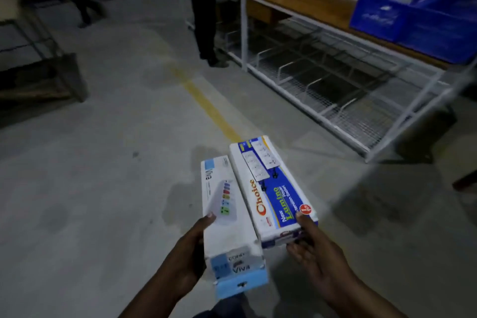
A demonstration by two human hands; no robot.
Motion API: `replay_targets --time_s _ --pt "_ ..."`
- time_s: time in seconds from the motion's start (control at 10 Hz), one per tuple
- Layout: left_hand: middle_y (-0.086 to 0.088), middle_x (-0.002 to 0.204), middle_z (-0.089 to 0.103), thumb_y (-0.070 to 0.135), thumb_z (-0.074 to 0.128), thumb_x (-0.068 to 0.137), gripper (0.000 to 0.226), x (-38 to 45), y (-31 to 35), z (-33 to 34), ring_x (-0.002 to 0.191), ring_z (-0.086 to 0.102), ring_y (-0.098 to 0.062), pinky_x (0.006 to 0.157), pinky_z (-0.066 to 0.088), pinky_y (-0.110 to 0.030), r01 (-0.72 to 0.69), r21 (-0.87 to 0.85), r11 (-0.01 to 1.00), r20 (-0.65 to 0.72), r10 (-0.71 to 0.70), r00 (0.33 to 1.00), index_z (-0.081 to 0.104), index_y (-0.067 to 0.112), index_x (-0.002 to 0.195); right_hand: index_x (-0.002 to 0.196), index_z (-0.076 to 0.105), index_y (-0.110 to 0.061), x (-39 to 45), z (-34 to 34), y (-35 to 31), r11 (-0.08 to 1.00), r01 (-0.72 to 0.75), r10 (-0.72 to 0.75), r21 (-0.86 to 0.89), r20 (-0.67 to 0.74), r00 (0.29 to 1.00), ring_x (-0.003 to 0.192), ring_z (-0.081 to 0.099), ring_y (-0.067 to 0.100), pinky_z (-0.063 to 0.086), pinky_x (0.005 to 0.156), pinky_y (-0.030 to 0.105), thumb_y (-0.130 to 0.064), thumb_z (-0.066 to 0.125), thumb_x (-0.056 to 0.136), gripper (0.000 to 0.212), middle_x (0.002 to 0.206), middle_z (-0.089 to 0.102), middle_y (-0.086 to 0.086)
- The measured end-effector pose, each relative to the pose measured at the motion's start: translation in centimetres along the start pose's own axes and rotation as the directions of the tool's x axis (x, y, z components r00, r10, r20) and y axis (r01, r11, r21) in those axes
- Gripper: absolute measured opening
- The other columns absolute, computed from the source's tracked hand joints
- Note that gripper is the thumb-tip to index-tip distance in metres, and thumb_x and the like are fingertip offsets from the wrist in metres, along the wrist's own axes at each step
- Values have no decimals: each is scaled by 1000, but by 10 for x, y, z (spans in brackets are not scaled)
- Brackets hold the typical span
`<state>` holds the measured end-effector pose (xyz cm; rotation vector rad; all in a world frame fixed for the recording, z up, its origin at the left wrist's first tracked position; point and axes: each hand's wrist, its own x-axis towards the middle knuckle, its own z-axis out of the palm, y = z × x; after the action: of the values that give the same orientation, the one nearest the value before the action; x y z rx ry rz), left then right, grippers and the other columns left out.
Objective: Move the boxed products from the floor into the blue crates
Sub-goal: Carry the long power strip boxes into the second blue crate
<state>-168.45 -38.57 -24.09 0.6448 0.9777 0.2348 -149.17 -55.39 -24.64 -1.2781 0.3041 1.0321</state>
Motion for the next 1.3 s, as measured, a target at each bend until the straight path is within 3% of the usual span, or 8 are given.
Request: replay_targets --time_s 0.1,0.5,0.8,0.9,1.0,1.1,1.2,1.3 --pt "-12 127 73 39 71 90 48 49 28 30 120 67 -36 116 40 -57 56 49 997 29 -58 998 65 20 134 103 68 -4 27 2 -32 1000 3 -3 15 -38 999 63 75 17 59 76 36 -31 79 80 37 70 74 7" --pt "-10 130 72 36 63 97 44 246 157 171 121 68 -32 116 41 -54 193 159 968 195 -222 955 59 24 139 130 59 -6 159 46 -171 897 61 63 438 -263 963 89 64 25 54 81 35 -34 64 97 44 106 69 16" --pt "-17 132 69 35 71 92 53 378 193 333 122 67 -37 116 39 -54 228 281 932 228 -296 927 61 11 138 131 63 -3 283 -41 -308 858 117 29 500 -275 961 73 65 29 60 59 31 -37 80 75 68 86 74 19" --pt "-21 125 72 31 75 88 54 411 193 404 116 70 -38 114 42 -53 196 300 934 198 -262 945 64 2 132 114 66 -11 311 -75 -368 879 135 -10 457 -266 964 87 69 25 58 76 32 -53 99 8 118 98 74 13" --pt "-22 115 75 29 79 82 51 435 199 477 106 73 -39 108 48 -51 154 320 935 177 -218 960 69 -1 122 123 63 -9 335 -111 -433 888 167 -51 428 -268 962 96 63 25 52 81 33 -50 97 0 134 113 65 17" --pt "-23 115 75 28 81 78 55 456 208 540 106 73 -40 109 47 -54 116 310 944 171 -176 969 69 -4 121 139 56 -7 353 -137 -492 881 247 -133 403 -291 948 96 65 24 57 74 31 -48 95 26 127 111 67 16" --pt "-21 120 73 30 75 86 50 475 218 587 112 71 -39 112 44 -54 98 281 955 221 -164 961 68 1 126 139 55 -9 375 -154 -545 834 323 -167 448 -354 920 123 61 32 54 80 36 -55 97 4 148 131 63 20" --pt "-20 121 73 29 70 90 46 499 230 631 114 71 -38 112 44 -54 53 286 957 256 -130 958 66 4 129 139 55 -7 393 -165 -592 762 378 -208 525 -354 912 119 63 30 53 88 42 -43 99 31 121 135 61 18"
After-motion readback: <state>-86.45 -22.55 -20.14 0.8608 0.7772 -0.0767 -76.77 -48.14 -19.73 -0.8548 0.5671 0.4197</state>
